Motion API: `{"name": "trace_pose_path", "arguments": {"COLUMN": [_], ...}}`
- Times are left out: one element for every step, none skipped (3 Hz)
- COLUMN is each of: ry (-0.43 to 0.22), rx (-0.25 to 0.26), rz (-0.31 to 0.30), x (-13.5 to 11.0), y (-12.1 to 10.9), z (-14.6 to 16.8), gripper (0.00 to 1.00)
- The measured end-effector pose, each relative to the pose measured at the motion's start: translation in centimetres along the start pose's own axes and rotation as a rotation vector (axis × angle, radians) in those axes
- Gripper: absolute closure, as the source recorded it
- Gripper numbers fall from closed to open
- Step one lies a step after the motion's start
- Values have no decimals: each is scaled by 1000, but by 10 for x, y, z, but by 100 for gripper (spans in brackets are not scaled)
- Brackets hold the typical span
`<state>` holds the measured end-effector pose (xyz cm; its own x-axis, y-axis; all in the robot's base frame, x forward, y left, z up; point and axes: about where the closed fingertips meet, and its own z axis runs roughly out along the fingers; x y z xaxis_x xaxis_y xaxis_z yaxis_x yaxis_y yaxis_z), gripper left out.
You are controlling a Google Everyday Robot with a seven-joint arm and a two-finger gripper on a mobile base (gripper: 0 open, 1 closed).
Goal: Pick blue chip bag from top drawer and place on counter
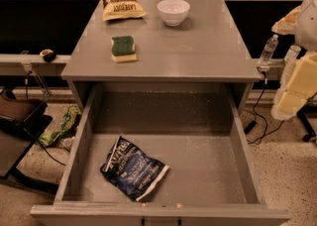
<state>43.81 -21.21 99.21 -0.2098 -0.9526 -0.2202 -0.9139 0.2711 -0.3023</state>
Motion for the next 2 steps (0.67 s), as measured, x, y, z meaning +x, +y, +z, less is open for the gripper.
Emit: {"name": "trace_pose_path", "arguments": {"ry": [0, 5], "rx": [0, -15], "rz": [0, -19], "x": [0, -10], "y": [0, -2], "z": [0, 11], "gripper": [0, 0]}}
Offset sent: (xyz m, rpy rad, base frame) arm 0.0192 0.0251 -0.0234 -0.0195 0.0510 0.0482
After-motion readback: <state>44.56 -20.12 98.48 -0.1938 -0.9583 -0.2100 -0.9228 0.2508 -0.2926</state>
